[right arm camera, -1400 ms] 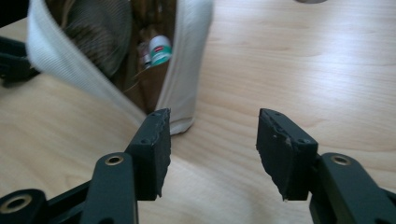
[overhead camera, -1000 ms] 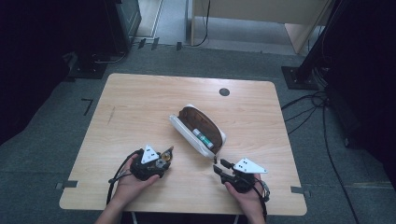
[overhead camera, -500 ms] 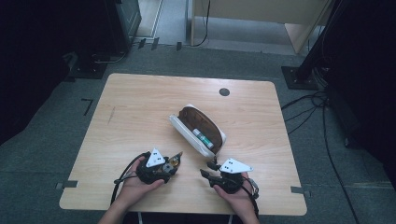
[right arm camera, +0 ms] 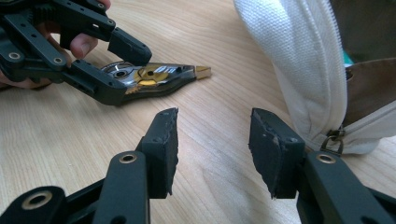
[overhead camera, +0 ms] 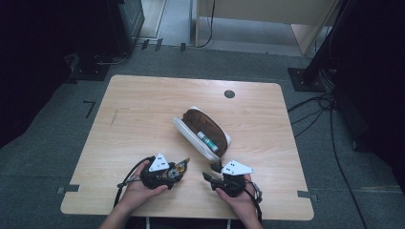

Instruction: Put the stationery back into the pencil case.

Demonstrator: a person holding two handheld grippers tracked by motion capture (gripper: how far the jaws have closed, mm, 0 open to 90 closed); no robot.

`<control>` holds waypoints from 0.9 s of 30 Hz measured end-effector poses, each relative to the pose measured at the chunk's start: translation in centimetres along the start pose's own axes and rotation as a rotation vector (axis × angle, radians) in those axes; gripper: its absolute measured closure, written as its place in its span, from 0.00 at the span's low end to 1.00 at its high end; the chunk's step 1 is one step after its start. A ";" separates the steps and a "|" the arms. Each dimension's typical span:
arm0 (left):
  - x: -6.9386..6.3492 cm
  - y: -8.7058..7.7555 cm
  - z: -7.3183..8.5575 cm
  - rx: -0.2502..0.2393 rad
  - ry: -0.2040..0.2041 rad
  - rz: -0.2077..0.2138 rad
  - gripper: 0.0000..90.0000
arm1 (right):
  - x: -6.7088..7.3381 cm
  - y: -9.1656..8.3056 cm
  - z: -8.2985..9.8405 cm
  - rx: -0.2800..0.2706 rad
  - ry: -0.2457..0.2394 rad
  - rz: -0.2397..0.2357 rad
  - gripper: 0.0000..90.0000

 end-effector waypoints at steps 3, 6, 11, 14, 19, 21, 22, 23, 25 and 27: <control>-0.3 -0.1 -0.1 -0.010 -0.002 0.007 0.47 | 0.3 -0.1 0.1 0.002 -0.020 -0.020 0.57; -0.4 -0.3 -0.3 -0.029 0.000 0.002 0.47 | 0.4 0.0 0.1 0.004 -0.011 -0.034 0.57; -0.3 -0.5 -0.7 -0.037 0.008 -0.005 0.47 | 0.2 -0.1 0.0 -0.011 0.014 -0.056 0.56; -0.2 -0.6 -0.7 -0.042 0.000 -0.003 0.47 | 0.3 -0.1 0.0 -0.006 0.007 -0.054 0.56; -0.3 -0.8 -0.6 -0.039 0.006 -0.007 0.47 | 0.4 -0.1 0.1 -0.005 0.004 -0.058 0.56; -0.3 -1.0 -0.7 -0.047 0.002 -0.007 0.47 | 0.3 -0.1 0.0 -0.012 0.014 -0.065 0.56; -0.3 -1.0 -0.8 -0.053 -0.002 -0.008 0.47 | 0.2 -0.2 0.0 -0.011 0.017 -0.067 0.55; -0.3 -1.0 -0.8 -0.053 -0.002 -0.008 0.47 | 0.2 -0.1 0.0 -0.010 0.019 -0.069 0.55; -0.1 -1.1 -0.9 -0.055 0.001 -0.006 0.47 | 0.2 0.0 0.0 -0.010 0.014 -0.070 0.55; -0.1 -1.1 -0.9 -0.055 0.001 -0.003 0.47 | 0.2 0.0 0.0 -0.006 0.013 -0.072 0.55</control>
Point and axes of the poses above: each handheld gripper's, and its own axes: y roughly forward along the jaws, z roughly out of its underside, x roughly to its left, the point moved 5 cm from there along y, roughly forward along the jaws, and after that the axes turned 1 degree about -y, right-handed, at the moved point
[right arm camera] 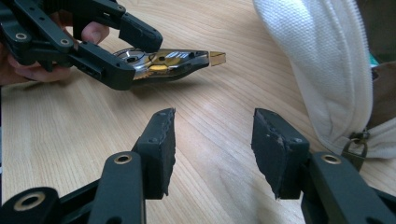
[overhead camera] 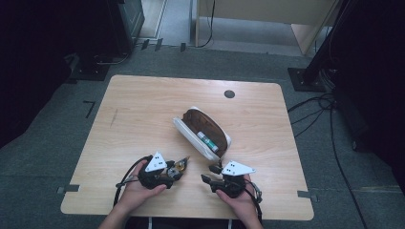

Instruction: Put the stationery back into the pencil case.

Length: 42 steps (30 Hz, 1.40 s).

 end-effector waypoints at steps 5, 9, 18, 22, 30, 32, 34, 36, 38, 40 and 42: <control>0.0 0.2 0.0 0.008 -0.001 0.011 0.47 | -0.1 0.1 0.0 0.006 0.007 -0.011 0.55; -0.2 0.3 -0.1 0.011 -0.003 0.026 0.47 | -0.1 0.2 0.0 0.007 0.007 -0.010 0.55; -0.2 0.1 -0.2 0.003 -0.003 0.030 0.47 | 0.0 0.3 -0.1 0.003 0.005 -0.011 0.55; -0.2 -0.1 -0.3 -0.003 -0.004 0.038 0.47 | 0.3 0.6 -0.2 0.008 -0.020 -0.001 0.55; -0.3 -0.2 -0.6 -0.011 -0.010 0.046 0.47 | 0.3 0.7 -0.3 0.003 -0.013 0.005 0.56; -0.4 -0.2 -0.6 -0.012 -0.010 0.043 0.47 | 0.4 0.8 -0.4 -0.008 -0.016 0.012 0.56; -0.5 -0.2 -0.7 -0.014 -0.013 0.044 0.47 | 0.6 0.9 -0.5 -0.006 -0.029 0.018 0.56; -0.5 -0.2 -0.7 -0.014 -0.015 0.045 0.47 | 0.6 1.0 -0.5 -0.005 -0.037 0.019 0.56; -0.4 -0.3 -0.8 -0.016 -0.015 0.042 0.47 | 0.7 1.1 -0.5 -0.006 -0.024 0.010 0.56; -0.4 -0.3 -0.9 -0.024 -0.021 0.039 0.47 | 0.7 1.2 -0.6 -0.015 0.010 0.005 0.60; -0.4 -0.4 -1.0 -0.030 -0.021 0.034 0.47 | 0.7 1.3 -0.6 -0.017 0.030 0.008 0.64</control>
Point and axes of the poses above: each handheld gripper's, and its own axes: y roughly forward along the jaws, z roughly out of its underside, x roughly to its left, the point moved 5 cm from there along y, roughly forward along the jaws, and after that the axes turned 1 degree about -y, right-handed, at the moved point
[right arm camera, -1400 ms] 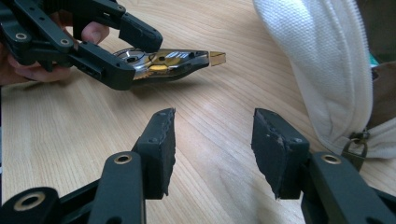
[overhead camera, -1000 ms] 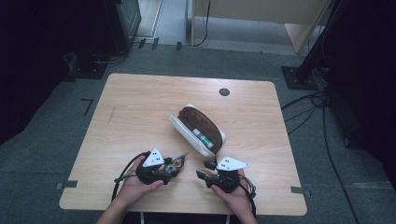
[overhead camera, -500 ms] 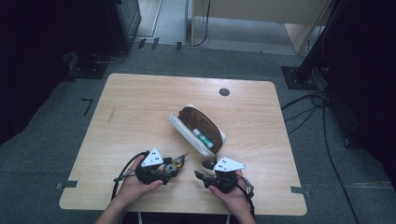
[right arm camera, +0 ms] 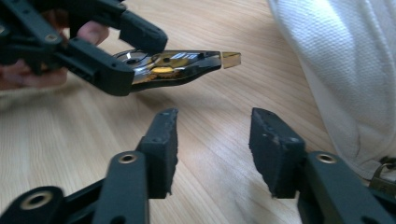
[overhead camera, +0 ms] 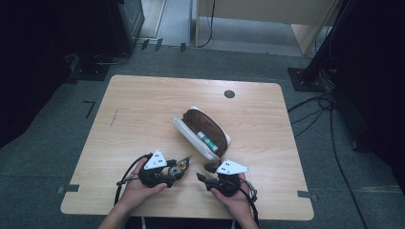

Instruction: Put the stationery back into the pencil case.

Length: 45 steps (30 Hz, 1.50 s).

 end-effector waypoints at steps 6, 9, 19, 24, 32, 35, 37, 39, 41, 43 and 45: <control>-0.4 0.4 0.3 0.006 0.024 -0.027 0.47 | 0.6 0.6 -0.2 -0.041 0.109 0.024 0.70; -0.4 0.5 0.4 0.007 0.030 -0.041 0.47 | 0.5 0.5 -0.2 -0.047 0.206 0.007 0.78; -0.8 0.5 0.5 -0.023 0.047 -0.063 0.47 | 0.5 0.4 -1.0 -0.098 0.379 -0.006 0.76; -0.7 0.6 0.6 -0.014 0.041 -0.056 0.47 | 0.4 0.5 -1.3 -0.109 0.328 0.022 0.73; -0.8 0.3 0.5 -0.044 0.044 -0.063 0.47 | 0.7 1.0 -1.4 -0.090 0.405 -0.018 0.74; -1.1 0.5 0.6 -0.053 0.056 -0.068 0.47 | 0.7 1.2 -1.6 -0.100 0.426 -0.024 0.74; -1.2 0.6 0.6 -0.059 0.061 -0.072 0.47 | 0.8 1.3 -1.8 -0.112 0.453 -0.034 0.73; -1.3 0.5 0.6 -0.069 0.066 -0.075 0.47 | 0.8 1.4 -1.9 -0.116 0.468 -0.033 0.73; -1.4 0.4 0.5 -0.084 0.070 -0.081 0.47 | 0.8 1.5 -2.1 -0.125 0.483 -0.041 0.71; -1.6 0.3 0.4 -0.103 0.075 -0.084 0.47 | 0.7 1.6 -2.2 -0.132 0.493 -0.042 0.71; -1.6 0.3 0.4 -0.107 0.079 -0.087 0.47 | 0.7 1.7 -2.2 -0.133 0.500 -0.048 0.71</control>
Point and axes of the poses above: each handheld gripper's, and its own axes: y roughly forward along the jaws, z roughly out of its underside, x roughly to its left, the point moved 5 cm from there along y, roughly forward along the jaws, and after that the axes turned 1 degree about -y, right-handed, at the moved point
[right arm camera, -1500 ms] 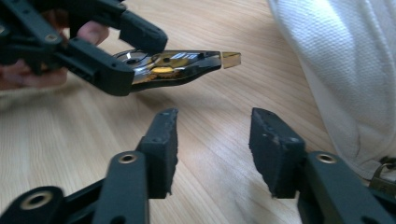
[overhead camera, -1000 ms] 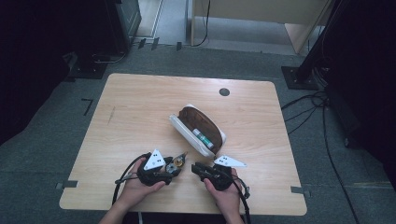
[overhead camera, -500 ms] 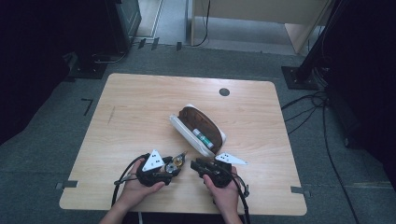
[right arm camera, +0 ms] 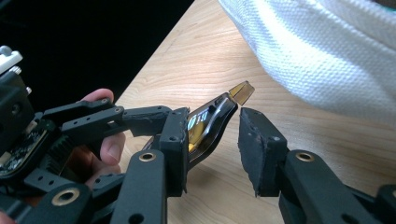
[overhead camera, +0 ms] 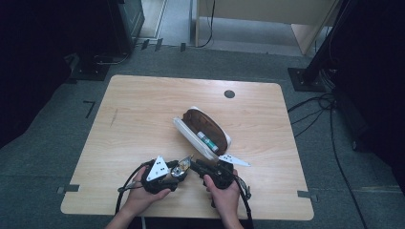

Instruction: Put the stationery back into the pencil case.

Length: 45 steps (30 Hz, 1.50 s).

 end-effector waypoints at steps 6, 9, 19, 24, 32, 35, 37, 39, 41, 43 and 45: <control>-0.3 0.0 -0.1 -0.021 0.017 -0.008 0.47 | 0.2 0.3 0.0 0.005 0.029 -0.025 0.70; -0.4 -0.1 -0.3 -0.041 0.024 -0.013 0.47 | 0.2 0.5 0.0 0.011 0.050 -0.039 0.70; -0.9 -0.6 -0.7 -0.103 0.056 -0.031 0.47 | 0.6 0.6 -0.4 0.004 0.127 -0.103 0.71; -1.1 -0.6 -0.6 -0.110 0.073 -0.023 0.47 | 0.6 0.8 -0.4 0.003 0.154 -0.130 0.75; -1.2 0.0 -0.4 -0.078 0.087 -0.037 0.47 | 1.4 0.7 -0.7 -0.011 0.120 -0.150 0.87; -1.0 0.0 -0.3 -0.061 0.057 -0.013 0.45 | 1.6 0.6 -0.7 -0.017 0.092 -0.140 0.87; -0.9 -0.1 -0.2 -0.049 0.044 -0.006 0.36 | 1.7 0.2 -1.1 -0.050 0.037 -0.107 0.87; -0.7 -0.1 -0.1 -0.035 0.028 0.003 0.32 | 1.7 0.0 -1.3 -0.056 0.028 -0.102 0.87; -0.6 -0.1 -0.1 -0.026 0.014 -0.005 0.25 | 1.7 -0.4 -1.7 -0.075 -0.011 -0.076 0.87; -0.3 -0.2 0.0 -0.013 -0.004 -0.002 0.19 | 2.0 -0.7 -2.1 -0.088 -0.055 -0.061 0.87; 0.0 -0.2 0.0 -0.005 -0.011 -0.017 0.15 | 2.2 -1.0 -2.6 -0.105 -0.108 -0.055 0.87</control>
Point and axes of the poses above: each handheld gripper's, and its own axes: y roughly forward along the jaws, z roughly out of its underside, x roughly to its left, the point moved 5 cm from there along y, roughly forward along the jaws, and after that the axes turned 1 degree about -y, right-handed, at the moved point
